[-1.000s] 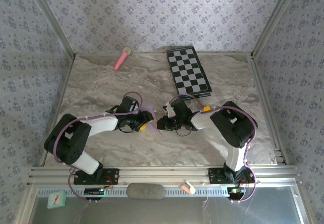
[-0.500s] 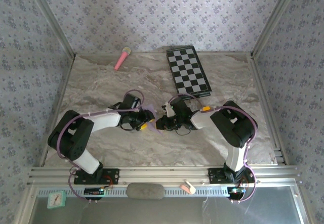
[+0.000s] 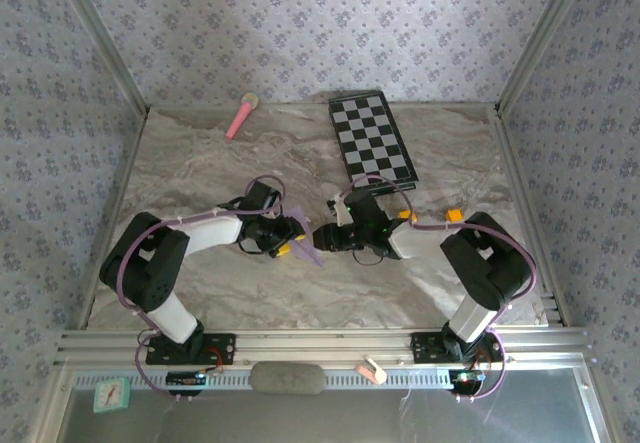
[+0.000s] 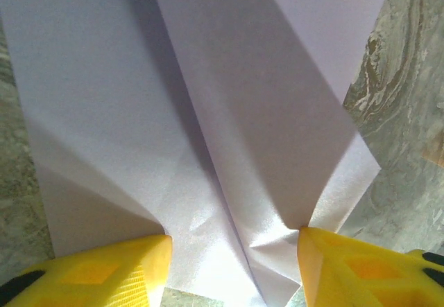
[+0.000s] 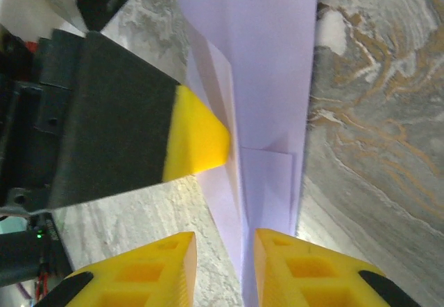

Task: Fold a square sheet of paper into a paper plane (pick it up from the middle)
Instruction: Fourth fold the wing at the center of the table.

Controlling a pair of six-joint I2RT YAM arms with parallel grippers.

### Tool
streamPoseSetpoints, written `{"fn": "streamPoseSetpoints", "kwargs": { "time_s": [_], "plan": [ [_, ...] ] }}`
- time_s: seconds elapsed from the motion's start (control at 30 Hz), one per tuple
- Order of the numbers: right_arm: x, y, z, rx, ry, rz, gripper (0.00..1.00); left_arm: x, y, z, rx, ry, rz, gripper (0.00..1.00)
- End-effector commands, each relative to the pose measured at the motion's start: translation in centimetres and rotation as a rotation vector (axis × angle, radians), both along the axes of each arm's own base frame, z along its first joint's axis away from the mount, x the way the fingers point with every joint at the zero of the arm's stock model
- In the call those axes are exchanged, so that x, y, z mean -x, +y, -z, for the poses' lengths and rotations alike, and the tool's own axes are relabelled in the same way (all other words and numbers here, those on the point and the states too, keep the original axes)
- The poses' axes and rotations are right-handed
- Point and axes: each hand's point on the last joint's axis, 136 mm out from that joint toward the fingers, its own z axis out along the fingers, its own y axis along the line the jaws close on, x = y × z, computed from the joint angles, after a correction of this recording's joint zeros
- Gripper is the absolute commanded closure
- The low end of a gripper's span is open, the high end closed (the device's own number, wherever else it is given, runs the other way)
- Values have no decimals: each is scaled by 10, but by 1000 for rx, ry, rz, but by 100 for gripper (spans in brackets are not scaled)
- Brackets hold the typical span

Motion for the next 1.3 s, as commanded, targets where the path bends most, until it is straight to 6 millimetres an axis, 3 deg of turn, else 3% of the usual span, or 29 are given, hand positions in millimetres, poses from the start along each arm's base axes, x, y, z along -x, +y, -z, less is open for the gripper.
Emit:
{"fn": "streamPoseSetpoints", "kwargs": {
  "time_s": [0.0, 0.87, 1.27],
  "plan": [
    [6, -4, 13, 72, -6, -21, 72, 37, 36, 45, -188, 172, -29, 45],
    [16, 12, 35, 115, 29, -109, 76, 44, 35, 53, -235, 225, 9, 37],
    [20, 9, 44, 123, 65, -110, 86, 42, 33, 50, -227, 216, 9, 37]
  ]
}}
